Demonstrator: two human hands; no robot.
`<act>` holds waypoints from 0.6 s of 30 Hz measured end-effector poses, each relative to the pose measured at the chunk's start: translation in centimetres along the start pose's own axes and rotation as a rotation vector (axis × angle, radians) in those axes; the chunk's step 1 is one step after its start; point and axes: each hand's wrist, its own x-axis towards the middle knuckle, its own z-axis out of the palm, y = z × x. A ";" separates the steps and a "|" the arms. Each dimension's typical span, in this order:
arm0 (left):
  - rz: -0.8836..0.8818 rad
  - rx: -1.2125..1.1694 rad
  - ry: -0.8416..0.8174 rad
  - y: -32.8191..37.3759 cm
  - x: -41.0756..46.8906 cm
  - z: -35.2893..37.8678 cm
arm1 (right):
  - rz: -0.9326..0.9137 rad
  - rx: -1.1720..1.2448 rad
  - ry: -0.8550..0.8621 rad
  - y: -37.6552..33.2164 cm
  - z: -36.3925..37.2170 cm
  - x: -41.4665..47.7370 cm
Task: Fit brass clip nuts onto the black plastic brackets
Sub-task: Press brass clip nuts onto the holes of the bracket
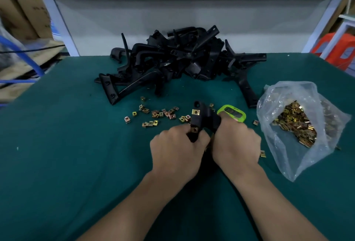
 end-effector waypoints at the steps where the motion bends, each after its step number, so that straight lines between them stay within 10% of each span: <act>1: 0.035 0.016 0.026 0.0 0.0 0.1 | 0.001 0.007 0.015 0.0 0.0 0.0; 18: 0.207 -0.403 0.181 5.9 -4.5 -3.7 | 0.044 0.792 -0.077 1.6 -8.8 -6.4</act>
